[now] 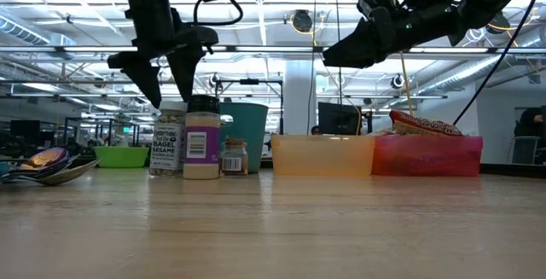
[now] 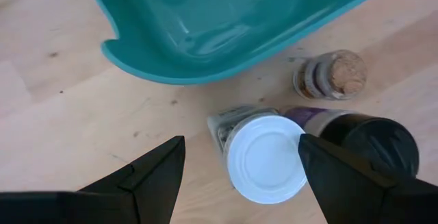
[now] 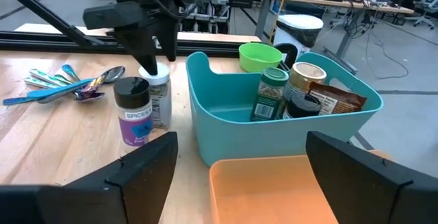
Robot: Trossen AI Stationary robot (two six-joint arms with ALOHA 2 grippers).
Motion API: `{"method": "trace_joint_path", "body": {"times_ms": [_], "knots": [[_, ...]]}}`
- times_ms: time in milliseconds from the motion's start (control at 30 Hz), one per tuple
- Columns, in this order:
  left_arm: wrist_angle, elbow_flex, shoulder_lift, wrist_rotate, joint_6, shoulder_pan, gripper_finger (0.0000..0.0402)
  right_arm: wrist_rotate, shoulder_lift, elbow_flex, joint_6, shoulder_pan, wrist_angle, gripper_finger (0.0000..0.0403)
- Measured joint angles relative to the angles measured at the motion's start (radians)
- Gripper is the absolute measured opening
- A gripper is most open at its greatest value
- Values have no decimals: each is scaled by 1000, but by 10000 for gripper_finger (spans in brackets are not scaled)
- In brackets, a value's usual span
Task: Pick & Place Food Item
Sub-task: Put the white seasoning bottle into the green bin
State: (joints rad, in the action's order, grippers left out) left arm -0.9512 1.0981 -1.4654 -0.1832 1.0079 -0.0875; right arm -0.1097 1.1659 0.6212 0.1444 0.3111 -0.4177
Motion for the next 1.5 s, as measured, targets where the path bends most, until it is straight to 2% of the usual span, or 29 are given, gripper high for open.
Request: {"method": "trace_joint_path", "body": {"times_ms": [333, 500, 833, 967, 1100, 1233, 1500], "knots": [[27, 7, 12, 0, 8, 11, 292, 0, 0, 0, 0, 0, 1, 318], [37, 7, -23, -22, 8, 12, 292, 0, 0, 0, -1, 0, 0, 318], [40, 7, -77, 11, -29, 12, 292, 0, 0, 0, 0, -6, -4, 318], [37, 7, -76, -5, -27, 9, 289, 0, 0, 0, 0, -6, -3, 318], [37, 7, -76, -4, -39, 8, 264, 0, 0, 0, -1, -6, -4, 318], [37, 7, -76, 2, -52, 9, 213, 0, 0, 0, -1, -6, -8, 318], [-12, 14, -49, 53, -67, 9, 211, 0, 0, 0, -1, -6, -9, 318]]}}
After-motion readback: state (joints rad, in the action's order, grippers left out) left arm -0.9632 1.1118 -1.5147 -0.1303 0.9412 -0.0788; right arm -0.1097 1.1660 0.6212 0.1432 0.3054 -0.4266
